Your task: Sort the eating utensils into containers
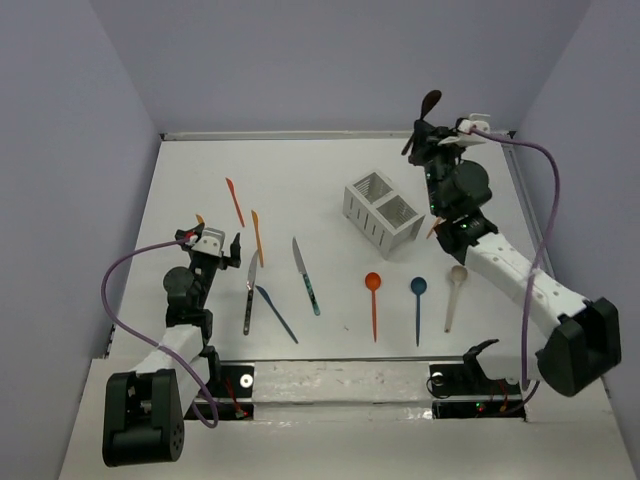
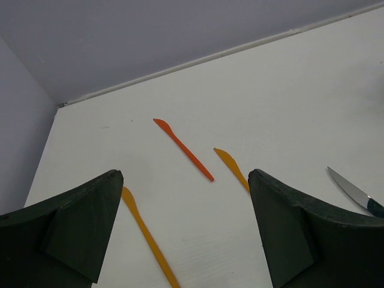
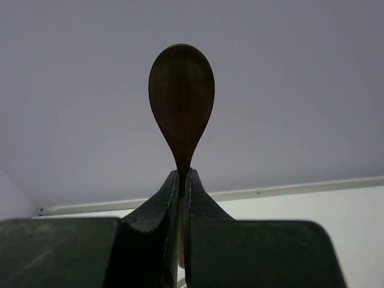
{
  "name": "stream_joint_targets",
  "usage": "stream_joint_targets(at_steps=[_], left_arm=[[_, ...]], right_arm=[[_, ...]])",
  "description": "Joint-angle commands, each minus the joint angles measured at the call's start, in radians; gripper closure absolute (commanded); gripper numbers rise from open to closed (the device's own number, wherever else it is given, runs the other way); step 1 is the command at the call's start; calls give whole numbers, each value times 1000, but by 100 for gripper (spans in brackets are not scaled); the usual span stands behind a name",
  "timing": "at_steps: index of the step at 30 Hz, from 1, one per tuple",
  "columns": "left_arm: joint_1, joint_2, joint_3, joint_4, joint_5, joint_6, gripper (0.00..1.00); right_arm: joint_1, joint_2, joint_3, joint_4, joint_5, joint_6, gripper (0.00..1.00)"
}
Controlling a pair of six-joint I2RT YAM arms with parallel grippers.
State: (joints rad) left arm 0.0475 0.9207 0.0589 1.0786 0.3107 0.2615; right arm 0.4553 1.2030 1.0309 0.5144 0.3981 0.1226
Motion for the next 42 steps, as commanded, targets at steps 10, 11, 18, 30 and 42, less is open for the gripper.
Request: stream_joint_targets(at_steps=[10,11,18,30,42], left_arm=[[6,-14,5,106,16,21,1],[6,-13,5,106,16,21,1],[6,-13,4,107,18,22,1],[6,-10,1,115,19,22,1],[6,-26,-16,129,34,31,1]], right_arm=[[62,490,60,384,-24,26,100],[62,512,38,389,-24,40,100],[71,621,6,378,-31,78,100],[80,555,-43,313,-74,45,62],[42,187,-12,-234,123,80,38]])
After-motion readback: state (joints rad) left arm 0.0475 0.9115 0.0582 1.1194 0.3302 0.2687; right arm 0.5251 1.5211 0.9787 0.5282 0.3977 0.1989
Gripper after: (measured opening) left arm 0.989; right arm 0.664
